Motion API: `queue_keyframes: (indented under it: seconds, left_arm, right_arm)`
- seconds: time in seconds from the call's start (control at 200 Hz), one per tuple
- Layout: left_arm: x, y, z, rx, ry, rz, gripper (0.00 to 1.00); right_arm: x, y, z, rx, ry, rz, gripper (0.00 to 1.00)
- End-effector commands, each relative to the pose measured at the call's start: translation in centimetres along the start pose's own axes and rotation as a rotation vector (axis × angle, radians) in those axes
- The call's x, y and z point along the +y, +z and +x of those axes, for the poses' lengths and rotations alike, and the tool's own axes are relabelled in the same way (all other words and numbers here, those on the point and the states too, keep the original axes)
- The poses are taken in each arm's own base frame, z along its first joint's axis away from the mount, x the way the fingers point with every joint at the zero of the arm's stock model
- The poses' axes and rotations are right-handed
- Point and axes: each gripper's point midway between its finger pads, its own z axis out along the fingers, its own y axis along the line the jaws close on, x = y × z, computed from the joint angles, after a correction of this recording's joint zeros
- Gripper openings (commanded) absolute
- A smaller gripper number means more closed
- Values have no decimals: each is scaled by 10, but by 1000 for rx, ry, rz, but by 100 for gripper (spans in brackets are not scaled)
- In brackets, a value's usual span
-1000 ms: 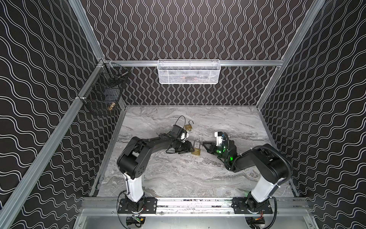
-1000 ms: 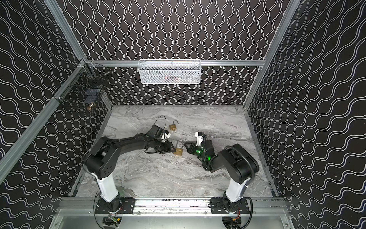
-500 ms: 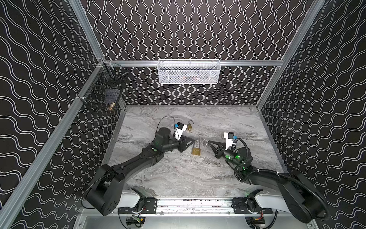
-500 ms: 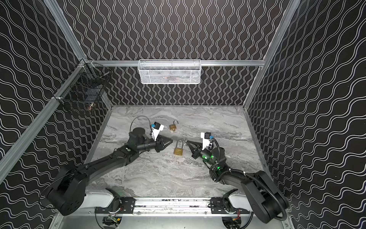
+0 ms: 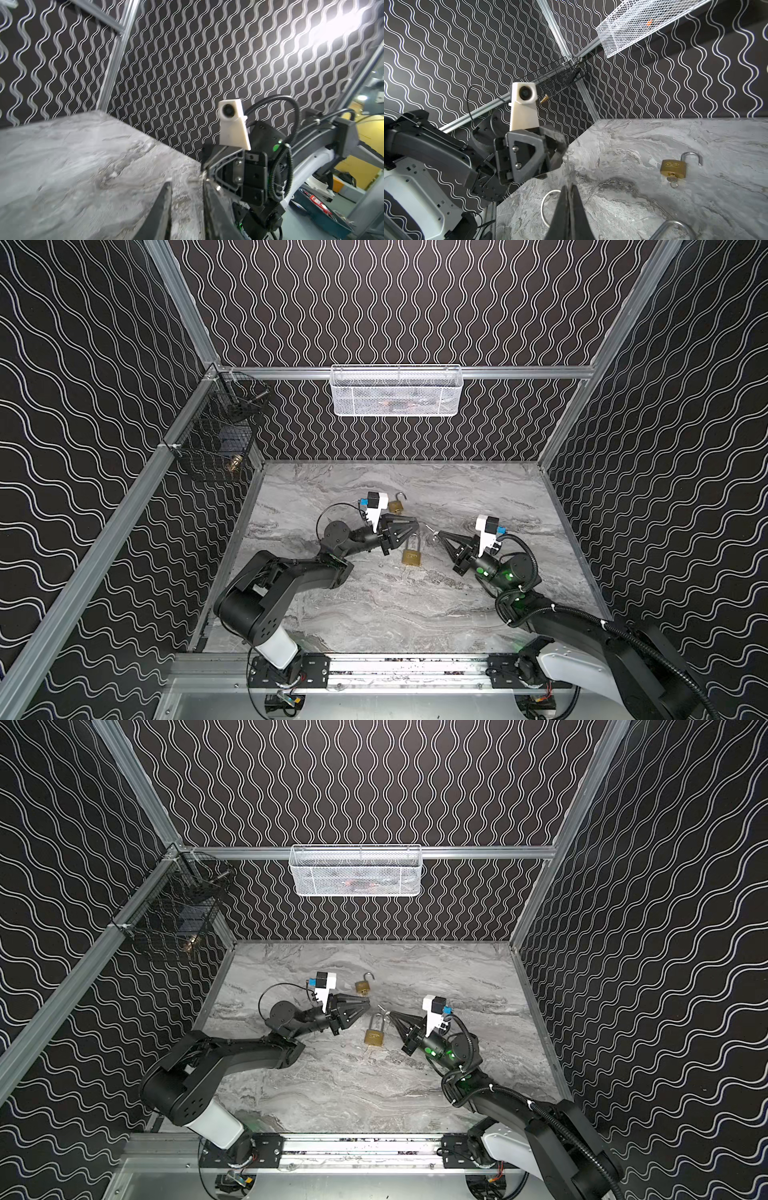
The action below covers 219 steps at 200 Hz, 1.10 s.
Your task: Unlock with the key
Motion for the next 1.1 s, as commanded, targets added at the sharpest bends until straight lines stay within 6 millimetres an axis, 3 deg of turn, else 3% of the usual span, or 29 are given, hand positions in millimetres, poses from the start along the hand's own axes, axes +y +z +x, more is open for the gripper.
queue_keyframes:
  seconds: [0.0, 0.13, 0.365, 0.676, 0.811, 0.971, 1.091]
  left_arm:
    - [-9, 3, -10, -21, 16, 32, 30]
    - [-3, 2, -3, -13, 6, 2, 34]
    - [2, 4, -8, -53, -11, -1, 44]
    - [-1, 19, -7, -36, -41, 68, 42]
    - [-3, 23, -2, -18, -65, 88, 27]
    - [-6, 25, 3, -2, -79, 102, 19]
    - [-8, 27, 3, 6, -85, 120, 1]
  right_arm:
    - [7, 2, -13, -46, -31, -25, 0]
    - [11, 5, -17, -53, -39, -41, 0]
    - [18, 4, -21, -54, -49, -55, 0]
    - [20, 8, -19, -53, -43, -67, 0]
    - [22, 10, -21, -61, -45, -73, 0]
    - [22, 11, -24, -67, -54, -68, 0]
    - [22, 11, -23, -65, -53, -65, 0]
